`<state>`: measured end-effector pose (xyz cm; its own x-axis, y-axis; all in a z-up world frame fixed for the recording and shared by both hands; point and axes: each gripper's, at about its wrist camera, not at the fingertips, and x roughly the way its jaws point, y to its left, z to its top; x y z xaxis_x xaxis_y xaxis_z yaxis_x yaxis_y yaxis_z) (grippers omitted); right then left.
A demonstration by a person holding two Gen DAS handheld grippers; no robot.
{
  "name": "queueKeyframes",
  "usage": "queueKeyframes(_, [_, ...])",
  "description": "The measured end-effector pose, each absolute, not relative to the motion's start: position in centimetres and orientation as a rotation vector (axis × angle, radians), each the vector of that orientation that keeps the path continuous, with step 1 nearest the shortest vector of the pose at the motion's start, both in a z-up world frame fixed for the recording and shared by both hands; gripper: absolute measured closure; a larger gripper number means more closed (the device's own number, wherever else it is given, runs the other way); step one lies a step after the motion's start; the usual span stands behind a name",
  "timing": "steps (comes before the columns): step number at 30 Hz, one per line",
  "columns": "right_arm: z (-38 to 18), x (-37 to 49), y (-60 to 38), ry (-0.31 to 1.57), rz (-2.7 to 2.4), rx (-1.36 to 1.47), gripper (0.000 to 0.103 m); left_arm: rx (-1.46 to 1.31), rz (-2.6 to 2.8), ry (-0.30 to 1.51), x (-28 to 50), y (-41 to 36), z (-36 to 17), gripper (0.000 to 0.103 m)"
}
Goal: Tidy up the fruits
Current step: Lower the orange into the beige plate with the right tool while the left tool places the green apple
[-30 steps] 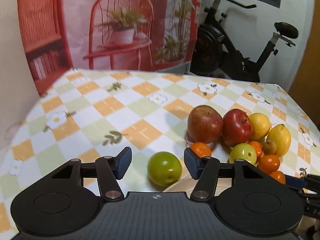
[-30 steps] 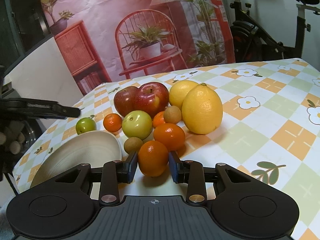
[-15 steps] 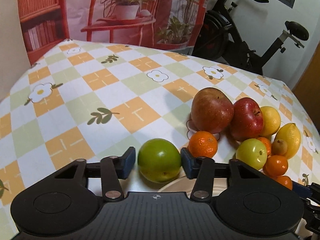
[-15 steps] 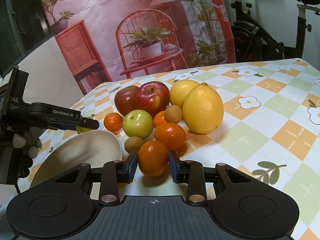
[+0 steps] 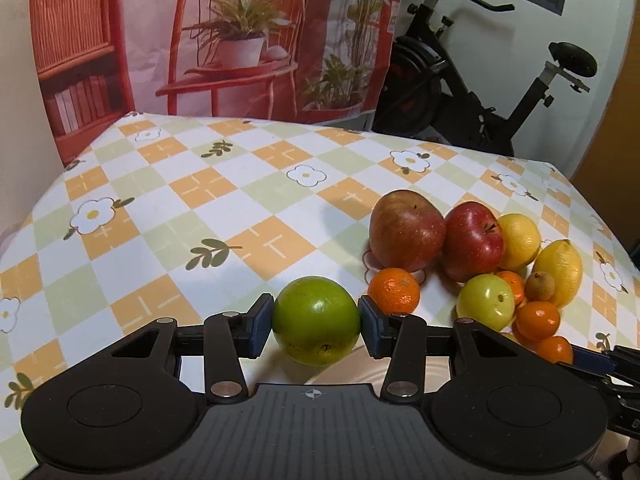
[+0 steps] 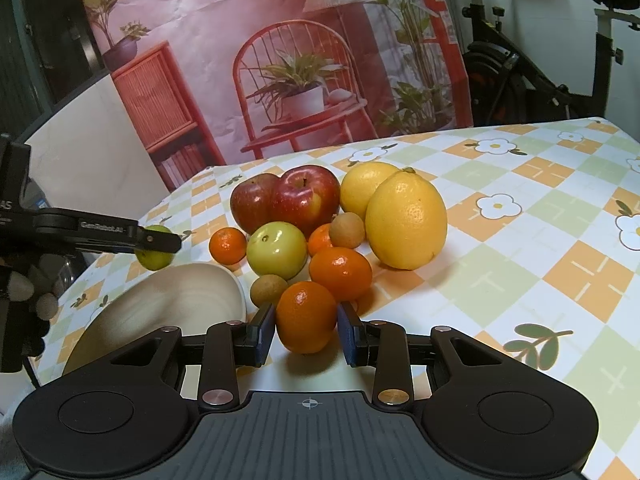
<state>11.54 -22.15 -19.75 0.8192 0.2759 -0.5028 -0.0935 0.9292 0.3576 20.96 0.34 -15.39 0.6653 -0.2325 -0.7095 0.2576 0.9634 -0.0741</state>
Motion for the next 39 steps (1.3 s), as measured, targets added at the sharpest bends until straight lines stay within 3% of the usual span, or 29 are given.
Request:
queueKeyframes(17, [-17.6,9.4,-21.4,0.496,0.236,0.311,0.072,0.076,-0.342,0.746,15.1,0.8,-12.5,0.055])
queueKeyframes(39, [-17.4,7.4,-14.1,0.645,0.497,0.085,0.072,0.114,-0.404,0.867,10.4,2.0,-15.8,0.055])
